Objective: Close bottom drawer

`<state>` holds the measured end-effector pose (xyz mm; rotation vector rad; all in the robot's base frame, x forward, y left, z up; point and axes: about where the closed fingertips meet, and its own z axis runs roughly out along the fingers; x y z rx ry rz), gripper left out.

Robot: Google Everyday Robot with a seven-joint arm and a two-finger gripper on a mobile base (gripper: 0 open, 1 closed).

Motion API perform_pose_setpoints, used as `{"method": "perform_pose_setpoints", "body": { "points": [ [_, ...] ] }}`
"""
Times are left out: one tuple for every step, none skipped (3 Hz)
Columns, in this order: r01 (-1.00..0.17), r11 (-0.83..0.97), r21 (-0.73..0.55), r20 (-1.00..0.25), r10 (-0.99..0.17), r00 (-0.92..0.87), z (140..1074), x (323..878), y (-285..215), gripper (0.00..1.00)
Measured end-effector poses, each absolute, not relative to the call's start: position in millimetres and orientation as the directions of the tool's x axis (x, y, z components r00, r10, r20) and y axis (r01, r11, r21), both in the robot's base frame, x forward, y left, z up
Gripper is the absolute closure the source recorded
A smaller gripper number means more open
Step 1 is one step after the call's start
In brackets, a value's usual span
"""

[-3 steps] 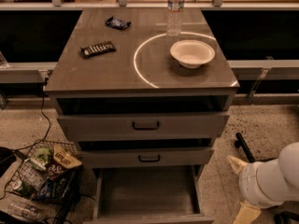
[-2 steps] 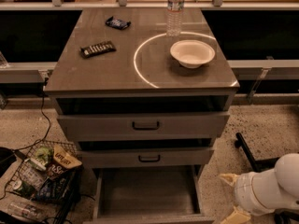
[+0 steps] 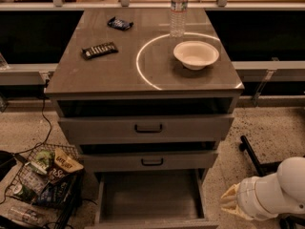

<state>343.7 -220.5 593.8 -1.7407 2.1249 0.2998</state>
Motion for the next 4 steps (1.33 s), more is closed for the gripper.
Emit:
{"method": "perform_pose_setpoints", "body": {
  "points": [
    [-0.971, 0.233, -0.057, -0.387, -0.902, -0.193, 571.8, 346.3, -223.4, 0.99],
    [-0.962, 0.273, -0.012, -0.302, -0.918, -0.257, 483.2, 333.2, -233.2, 1.0],
    [-0.97, 0.242, 0.036, -0.224, -0.944, -0.244, 415.0, 301.3, -232.0, 1.0],
    [-0.976, 0.213, 0.04, -0.158, -0.963, -0.216, 373.4, 288.9, -243.0, 1.0]
  ]
}}
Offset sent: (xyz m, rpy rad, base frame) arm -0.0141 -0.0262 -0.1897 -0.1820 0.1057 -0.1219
